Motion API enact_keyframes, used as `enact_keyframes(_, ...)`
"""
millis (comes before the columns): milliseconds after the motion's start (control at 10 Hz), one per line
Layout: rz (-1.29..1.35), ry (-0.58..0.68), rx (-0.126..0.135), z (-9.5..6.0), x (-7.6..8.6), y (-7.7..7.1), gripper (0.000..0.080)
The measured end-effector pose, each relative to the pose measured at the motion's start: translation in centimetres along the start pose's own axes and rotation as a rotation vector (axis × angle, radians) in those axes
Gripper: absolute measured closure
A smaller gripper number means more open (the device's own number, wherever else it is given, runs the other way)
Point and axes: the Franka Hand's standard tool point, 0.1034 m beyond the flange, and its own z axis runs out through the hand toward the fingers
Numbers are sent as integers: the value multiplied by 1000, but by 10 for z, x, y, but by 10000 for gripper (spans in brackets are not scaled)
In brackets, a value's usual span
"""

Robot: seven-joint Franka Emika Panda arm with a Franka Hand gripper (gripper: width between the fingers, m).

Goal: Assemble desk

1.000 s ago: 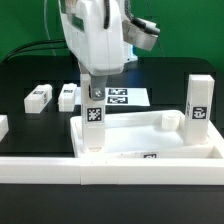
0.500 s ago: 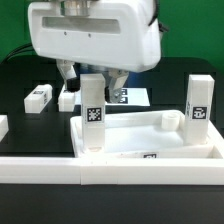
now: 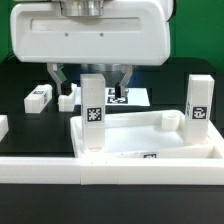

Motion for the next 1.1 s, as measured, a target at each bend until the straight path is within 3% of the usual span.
enact_keyframes(500, -343, -3, -10, 2, -1, 1, 150)
enact_keyframes(700, -341, -3, -10, 2, -1, 1, 403)
enact_keyframes(800, -341, -3, -10, 2, -1, 1, 403)
enact_keyframes(900, -326, -3, -9, 2, -1, 1, 512)
enact_keyframes(1100, -300, -2, -9, 2, -1, 1, 512)
